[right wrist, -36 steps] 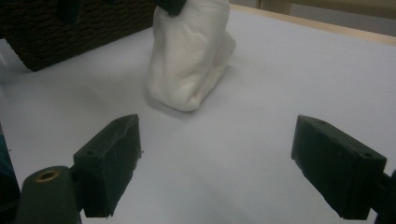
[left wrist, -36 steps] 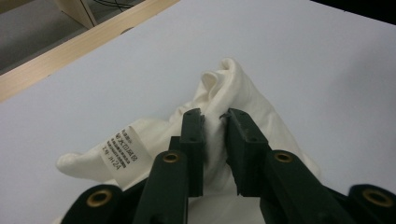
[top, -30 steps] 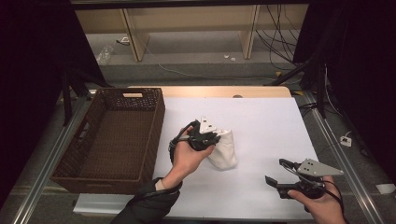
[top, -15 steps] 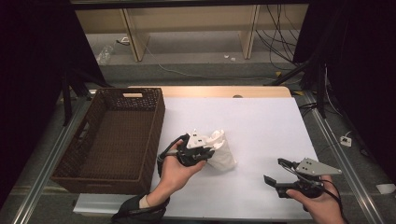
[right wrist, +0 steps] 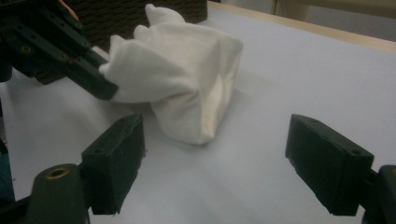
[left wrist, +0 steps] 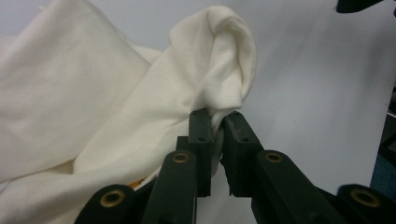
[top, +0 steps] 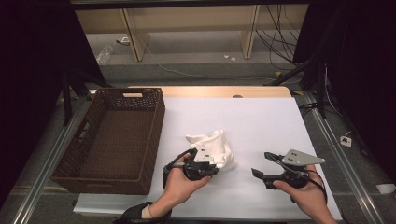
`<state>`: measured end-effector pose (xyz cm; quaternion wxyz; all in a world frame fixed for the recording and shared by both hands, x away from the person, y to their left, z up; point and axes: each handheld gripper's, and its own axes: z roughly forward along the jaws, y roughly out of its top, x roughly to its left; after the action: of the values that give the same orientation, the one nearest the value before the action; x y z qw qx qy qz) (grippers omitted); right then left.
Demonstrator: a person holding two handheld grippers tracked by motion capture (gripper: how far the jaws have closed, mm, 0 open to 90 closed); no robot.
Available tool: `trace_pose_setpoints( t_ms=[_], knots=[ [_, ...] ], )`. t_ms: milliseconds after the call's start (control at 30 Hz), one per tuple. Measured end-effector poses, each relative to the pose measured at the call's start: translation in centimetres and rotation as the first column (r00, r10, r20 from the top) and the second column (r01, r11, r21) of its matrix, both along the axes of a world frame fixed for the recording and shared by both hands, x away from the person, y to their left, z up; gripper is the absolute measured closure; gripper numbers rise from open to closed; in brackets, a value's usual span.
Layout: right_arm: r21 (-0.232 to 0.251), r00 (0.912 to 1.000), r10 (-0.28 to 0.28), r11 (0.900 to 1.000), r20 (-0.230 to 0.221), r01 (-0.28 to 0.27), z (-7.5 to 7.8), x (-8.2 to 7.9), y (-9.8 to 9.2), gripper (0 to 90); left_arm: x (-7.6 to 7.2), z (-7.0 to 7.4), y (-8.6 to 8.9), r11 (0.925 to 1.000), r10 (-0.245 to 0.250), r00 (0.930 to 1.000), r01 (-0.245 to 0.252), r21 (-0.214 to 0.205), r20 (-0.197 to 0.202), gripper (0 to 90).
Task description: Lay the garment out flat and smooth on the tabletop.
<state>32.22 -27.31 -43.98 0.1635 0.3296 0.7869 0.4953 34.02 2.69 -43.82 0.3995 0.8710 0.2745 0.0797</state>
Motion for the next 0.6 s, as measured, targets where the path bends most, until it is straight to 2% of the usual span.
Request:
trace_pose_setpoints(
  t_ms=[200, 300, 433, 600],
  knots=[
    [-0.033, 0.9989, 0.036, 0.9988, -0.029, -0.037, -0.2, 1.4, 2.8, 22.9, -0.1, -0.6, -0.7, 0.9999, -0.017, 0.9999, 0.017, 0.002, 0.001, 81.8],
    [-0.026, 0.9976, 0.064, 0.9976, -0.028, -0.064, -0.1, 1.6, 3.9, 23.1, -0.2, -0.8, -1.1, 0.9996, -0.027, 0.9996, 0.027, 0.004, 0.003, 81.8],
    [-0.023, 0.9966, 0.079, 0.9965, -0.022, -0.080, 0.1, 1.6, 4.5, 24.2, -0.4, -1.1, -1.6, 0.9992, -0.038, 0.9993, 0.038, 0.008, 0.001, 81.7],
    [-0.025, 0.9947, 0.101, 0.9945, -0.017, -0.102, 0.3, 1.5, 5.2, 31.9, -0.6, -1.5, -2.2, 0.9985, -0.054, 0.9985, 0.054, 0.008, -0.004, 81.3]
  ],
)
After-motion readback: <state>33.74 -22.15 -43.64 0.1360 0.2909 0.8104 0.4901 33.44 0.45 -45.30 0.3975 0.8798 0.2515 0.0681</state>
